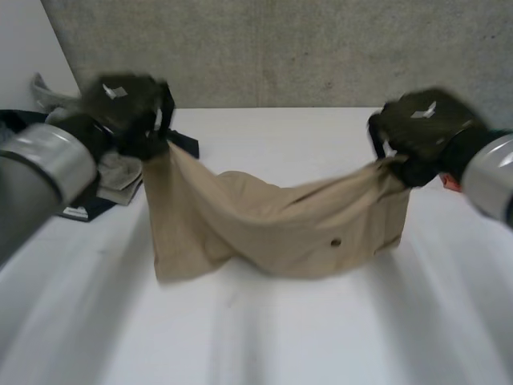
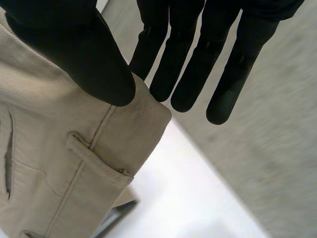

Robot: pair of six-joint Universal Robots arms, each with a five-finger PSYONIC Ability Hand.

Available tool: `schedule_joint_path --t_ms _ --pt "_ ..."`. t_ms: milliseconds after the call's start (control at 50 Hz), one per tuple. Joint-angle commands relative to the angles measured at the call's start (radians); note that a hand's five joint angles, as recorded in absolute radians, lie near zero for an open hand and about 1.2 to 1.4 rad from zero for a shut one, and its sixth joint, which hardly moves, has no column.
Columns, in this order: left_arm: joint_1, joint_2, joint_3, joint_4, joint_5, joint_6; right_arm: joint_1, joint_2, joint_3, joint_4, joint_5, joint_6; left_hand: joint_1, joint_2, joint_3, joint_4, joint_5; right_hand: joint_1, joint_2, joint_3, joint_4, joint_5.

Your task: Fold the laundry.

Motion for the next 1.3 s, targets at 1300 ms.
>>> schedule_joint_path --t_ms 1300 --pt "-0.061 -0.657 0.725 0.250 -0.129 0.269 0.082 0.509 -0.384 -0.415 0.191 -0.030 0.226 0.201 0.207 0.202 0.243 0.365 0.220 0.207 0.197 0.202"
